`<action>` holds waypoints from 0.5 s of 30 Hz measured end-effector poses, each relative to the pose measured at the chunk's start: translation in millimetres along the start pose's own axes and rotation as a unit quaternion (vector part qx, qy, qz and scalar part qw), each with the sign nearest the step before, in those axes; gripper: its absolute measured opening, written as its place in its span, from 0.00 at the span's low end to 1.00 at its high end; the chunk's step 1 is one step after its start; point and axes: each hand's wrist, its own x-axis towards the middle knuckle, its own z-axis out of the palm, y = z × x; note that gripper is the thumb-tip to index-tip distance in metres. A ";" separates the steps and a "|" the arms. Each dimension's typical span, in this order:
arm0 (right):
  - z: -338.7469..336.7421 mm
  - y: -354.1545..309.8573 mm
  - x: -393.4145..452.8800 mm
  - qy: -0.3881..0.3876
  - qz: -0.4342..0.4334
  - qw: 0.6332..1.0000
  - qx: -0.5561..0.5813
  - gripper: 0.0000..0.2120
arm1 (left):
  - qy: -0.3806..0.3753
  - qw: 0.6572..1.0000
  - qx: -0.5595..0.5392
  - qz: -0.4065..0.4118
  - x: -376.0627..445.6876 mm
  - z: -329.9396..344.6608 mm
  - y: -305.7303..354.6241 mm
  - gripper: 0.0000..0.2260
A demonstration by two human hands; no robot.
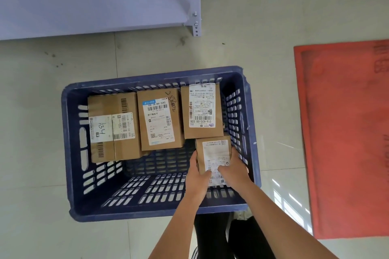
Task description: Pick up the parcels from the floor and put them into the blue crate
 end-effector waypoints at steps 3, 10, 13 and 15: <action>-4.5 -1.5 -9.7 0.003 -0.004 1.000 -0.017 0.35 | -0.019 1.000 0.009 -0.009 -5.1 -2.5 2.9 0.32; -26.5 -22.2 -70.2 0.011 -0.034 0.999 -0.039 0.32 | -0.020 1.000 0.014 -0.004 -61.1 -18.5 33.4 0.30; -44.5 -47.0 -126.9 0.009 -0.056 0.998 -0.036 0.27 | -0.009 1.000 -0.011 0.004 -111.5 -33.2 49.0 0.29; -58.5 -65.7 -171.6 0.002 -0.074 0.997 -0.037 0.23 | 0.001 1.000 -0.030 0.009 -151.7 -45.2 60.9 0.28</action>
